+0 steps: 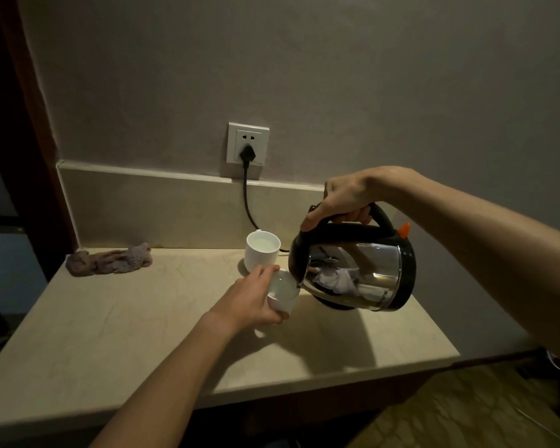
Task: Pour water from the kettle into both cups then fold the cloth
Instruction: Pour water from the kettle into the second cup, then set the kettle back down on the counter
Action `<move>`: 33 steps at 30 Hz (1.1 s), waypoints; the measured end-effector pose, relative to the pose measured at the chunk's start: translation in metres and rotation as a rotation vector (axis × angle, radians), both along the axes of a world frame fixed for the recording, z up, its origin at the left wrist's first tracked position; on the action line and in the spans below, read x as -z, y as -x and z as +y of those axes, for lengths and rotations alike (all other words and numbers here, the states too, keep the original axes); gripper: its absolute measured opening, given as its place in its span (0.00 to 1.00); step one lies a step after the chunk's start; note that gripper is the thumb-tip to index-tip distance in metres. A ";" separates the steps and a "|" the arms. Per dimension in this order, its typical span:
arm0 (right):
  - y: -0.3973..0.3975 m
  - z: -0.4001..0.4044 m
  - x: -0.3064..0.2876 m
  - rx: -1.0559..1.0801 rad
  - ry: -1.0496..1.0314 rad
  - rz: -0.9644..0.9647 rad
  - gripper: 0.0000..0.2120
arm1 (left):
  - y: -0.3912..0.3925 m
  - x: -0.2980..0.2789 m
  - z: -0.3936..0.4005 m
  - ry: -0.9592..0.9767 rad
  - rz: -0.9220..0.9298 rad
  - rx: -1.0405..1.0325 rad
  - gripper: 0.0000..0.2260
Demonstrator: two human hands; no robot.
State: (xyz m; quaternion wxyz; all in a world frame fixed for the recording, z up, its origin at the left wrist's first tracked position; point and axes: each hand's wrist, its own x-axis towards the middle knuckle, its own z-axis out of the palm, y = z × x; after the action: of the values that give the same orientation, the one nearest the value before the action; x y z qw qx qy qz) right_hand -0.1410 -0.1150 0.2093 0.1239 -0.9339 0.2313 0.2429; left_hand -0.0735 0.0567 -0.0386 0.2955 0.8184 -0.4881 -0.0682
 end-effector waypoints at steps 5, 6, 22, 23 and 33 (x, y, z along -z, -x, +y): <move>0.026 -0.019 0.004 0.036 -0.103 -0.078 0.22 | -0.001 0.001 0.000 -0.003 -0.007 -0.001 0.45; 0.033 -0.023 0.007 0.043 -0.132 -0.102 0.22 | -0.001 0.001 0.000 -0.003 0.001 0.003 0.45; 0.123 -0.075 0.068 0.299 -0.636 -0.751 0.24 | 0.000 -0.002 0.001 -0.010 0.020 0.003 0.45; 0.124 -0.077 0.071 0.335 -0.650 -0.821 0.24 | 0.001 -0.001 0.001 -0.005 0.027 0.002 0.44; 0.120 -0.089 0.123 0.636 -0.659 -1.288 0.24 | 0.002 -0.003 0.002 -0.003 0.049 -0.006 0.44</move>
State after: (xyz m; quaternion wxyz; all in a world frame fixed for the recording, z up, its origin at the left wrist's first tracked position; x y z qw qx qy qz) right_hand -0.2606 -0.2040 0.0863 0.5671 -0.6950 0.2863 -0.3368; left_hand -0.0758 0.0583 -0.0359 0.3064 0.8184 -0.4781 -0.0880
